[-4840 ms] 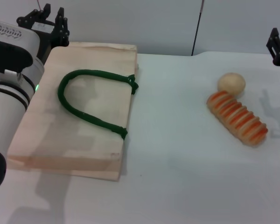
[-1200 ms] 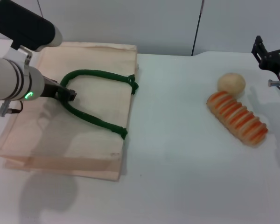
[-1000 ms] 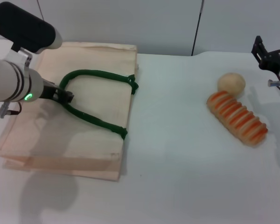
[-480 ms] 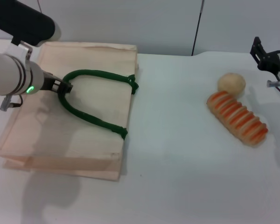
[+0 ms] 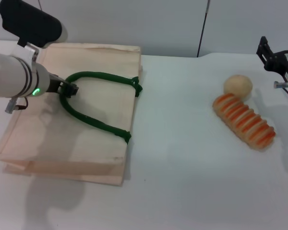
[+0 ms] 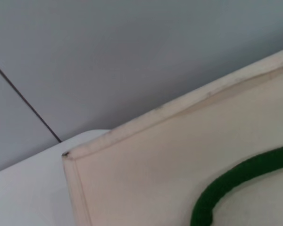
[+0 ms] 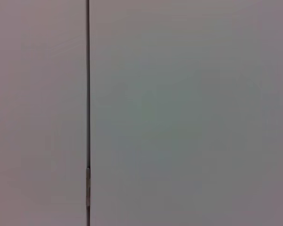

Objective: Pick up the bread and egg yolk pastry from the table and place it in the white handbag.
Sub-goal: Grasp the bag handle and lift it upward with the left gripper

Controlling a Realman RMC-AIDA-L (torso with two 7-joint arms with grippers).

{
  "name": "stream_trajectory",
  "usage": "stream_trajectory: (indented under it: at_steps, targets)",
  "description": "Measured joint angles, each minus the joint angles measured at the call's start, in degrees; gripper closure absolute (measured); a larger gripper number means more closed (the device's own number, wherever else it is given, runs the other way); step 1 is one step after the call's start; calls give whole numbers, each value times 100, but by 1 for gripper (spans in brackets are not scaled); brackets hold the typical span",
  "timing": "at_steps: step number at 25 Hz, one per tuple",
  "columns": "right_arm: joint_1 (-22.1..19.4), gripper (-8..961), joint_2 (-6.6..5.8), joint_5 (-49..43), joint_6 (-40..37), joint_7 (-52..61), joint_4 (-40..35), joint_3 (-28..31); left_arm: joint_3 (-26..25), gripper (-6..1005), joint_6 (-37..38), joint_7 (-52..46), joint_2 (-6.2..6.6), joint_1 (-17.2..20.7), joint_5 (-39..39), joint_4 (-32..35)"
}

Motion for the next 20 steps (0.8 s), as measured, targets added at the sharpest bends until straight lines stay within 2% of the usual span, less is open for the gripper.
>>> stream_trajectory:
  at_steps: [14,20]
  targets:
    - [0,207,0,0,0,0,-2,0,5,521,191,-86,0,-69,0,-266]
    - [0,206,0,0,1,0,-8,0,12,536,251,-94,0,-216,-7,-599]
